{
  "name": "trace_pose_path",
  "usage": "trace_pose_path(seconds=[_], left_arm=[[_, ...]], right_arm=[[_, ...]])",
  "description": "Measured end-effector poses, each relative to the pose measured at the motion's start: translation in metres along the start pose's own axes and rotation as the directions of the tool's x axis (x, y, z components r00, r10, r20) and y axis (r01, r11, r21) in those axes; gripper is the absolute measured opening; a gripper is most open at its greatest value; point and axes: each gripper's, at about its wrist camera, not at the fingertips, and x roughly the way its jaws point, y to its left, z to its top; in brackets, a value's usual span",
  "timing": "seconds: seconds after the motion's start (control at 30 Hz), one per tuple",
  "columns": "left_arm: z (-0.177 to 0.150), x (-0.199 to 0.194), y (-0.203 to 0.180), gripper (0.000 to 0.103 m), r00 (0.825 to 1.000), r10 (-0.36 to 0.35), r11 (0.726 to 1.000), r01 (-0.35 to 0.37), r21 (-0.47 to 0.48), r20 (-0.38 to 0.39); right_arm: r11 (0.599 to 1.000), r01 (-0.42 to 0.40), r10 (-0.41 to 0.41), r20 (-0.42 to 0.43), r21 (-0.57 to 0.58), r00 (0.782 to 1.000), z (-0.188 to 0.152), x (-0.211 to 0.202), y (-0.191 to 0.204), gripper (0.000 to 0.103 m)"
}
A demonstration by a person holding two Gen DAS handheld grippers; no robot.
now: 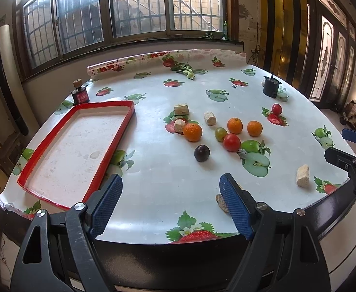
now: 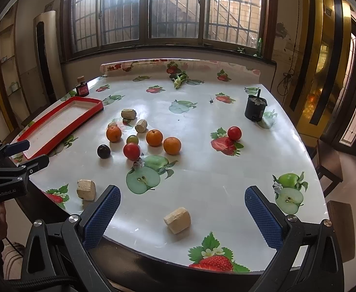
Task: Organize fruits
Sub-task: 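Move the left tool toward the beige cube near the table edge, then grasp the beige cube with the left gripper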
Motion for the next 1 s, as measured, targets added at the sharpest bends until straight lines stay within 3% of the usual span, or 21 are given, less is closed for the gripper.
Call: trace_pose_path(seconds=[0.57,1.0], left_arm=[[-0.004,-0.004,-0.018,0.082,0.996,-0.084,0.996,0.084,0.014,0.0],[-0.013,0.022,-0.038,0.082,0.983,-0.161,0.986,0.163,0.021,-0.085]], right_arm=[[0.999,0.021,-0.02,-0.01,0.024,1.0,-0.005,0.002,-0.012,0.103],[0.999,-0.006,0.007,-0.031,0.041,0.999,-0.013,0.01,-0.018,0.103]])
